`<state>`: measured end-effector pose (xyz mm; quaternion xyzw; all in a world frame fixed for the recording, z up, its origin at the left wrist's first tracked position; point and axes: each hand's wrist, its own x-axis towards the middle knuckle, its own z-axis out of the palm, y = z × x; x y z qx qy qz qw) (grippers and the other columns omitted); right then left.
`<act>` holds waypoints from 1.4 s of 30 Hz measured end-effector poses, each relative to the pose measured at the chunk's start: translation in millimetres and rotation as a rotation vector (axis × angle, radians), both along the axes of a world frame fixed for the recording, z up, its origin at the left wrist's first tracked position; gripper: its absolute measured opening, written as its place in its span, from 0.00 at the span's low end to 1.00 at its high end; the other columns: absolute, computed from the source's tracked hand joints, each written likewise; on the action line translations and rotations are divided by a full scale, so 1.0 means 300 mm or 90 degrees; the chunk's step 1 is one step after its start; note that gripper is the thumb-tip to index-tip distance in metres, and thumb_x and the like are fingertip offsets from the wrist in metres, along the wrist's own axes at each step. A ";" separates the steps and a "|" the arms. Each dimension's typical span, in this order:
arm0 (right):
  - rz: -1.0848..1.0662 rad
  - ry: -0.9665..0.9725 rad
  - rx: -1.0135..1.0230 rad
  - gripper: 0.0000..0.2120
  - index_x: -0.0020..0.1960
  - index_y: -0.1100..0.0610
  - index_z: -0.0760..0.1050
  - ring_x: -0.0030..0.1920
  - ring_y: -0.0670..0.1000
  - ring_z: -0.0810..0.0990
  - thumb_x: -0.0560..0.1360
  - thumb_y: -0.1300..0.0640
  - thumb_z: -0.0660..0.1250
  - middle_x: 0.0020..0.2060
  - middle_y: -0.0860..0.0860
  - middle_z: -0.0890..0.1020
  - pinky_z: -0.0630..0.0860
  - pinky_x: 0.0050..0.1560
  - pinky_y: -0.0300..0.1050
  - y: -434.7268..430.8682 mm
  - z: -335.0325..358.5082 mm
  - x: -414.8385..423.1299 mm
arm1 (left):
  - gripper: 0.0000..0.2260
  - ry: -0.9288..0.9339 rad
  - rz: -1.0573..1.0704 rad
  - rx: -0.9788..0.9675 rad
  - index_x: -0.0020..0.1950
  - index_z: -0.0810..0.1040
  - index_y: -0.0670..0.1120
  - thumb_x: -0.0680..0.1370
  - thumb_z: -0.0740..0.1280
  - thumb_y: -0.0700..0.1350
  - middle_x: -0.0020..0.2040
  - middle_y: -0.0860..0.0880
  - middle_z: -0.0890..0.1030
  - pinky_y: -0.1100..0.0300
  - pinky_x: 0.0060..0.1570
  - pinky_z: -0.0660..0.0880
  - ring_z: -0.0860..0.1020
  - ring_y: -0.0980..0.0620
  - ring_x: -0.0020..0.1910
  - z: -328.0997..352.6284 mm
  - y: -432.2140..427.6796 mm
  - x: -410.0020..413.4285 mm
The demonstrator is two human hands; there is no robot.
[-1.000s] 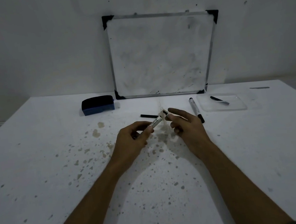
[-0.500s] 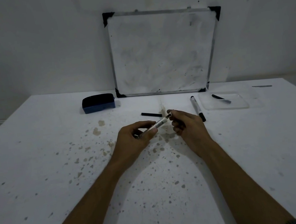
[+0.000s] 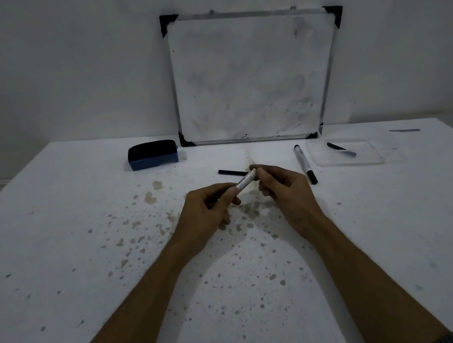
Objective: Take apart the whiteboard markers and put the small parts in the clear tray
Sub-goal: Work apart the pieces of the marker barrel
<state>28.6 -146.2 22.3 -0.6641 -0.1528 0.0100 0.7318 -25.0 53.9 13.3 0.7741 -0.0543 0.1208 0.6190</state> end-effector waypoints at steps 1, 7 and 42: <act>0.007 -0.002 0.001 0.13 0.58 0.53 0.86 0.41 0.45 0.78 0.78 0.49 0.71 0.42 0.46 0.85 0.77 0.47 0.38 0.000 0.001 -0.001 | 0.08 0.008 -0.015 -0.015 0.58 0.87 0.53 0.82 0.69 0.51 0.43 0.50 0.88 0.58 0.30 0.80 0.79 0.53 0.28 0.004 0.004 -0.002; 0.027 0.009 0.025 0.13 0.57 0.53 0.86 0.45 0.46 0.84 0.77 0.47 0.73 0.47 0.51 0.87 0.79 0.53 0.41 0.017 -0.006 -0.012 | 0.10 0.031 -0.058 -0.044 0.48 0.87 0.56 0.80 0.67 0.56 0.37 0.51 0.85 0.58 0.24 0.76 0.76 0.53 0.24 0.016 0.024 -0.013; -0.124 -0.128 -0.341 0.09 0.54 0.51 0.84 0.43 0.35 0.81 0.78 0.48 0.71 0.43 0.39 0.83 0.75 0.44 0.27 0.208 0.015 -0.135 | 0.15 0.114 0.122 -0.104 0.64 0.84 0.46 0.80 0.71 0.51 0.55 0.48 0.88 0.54 0.59 0.83 0.86 0.53 0.53 0.057 0.035 -0.025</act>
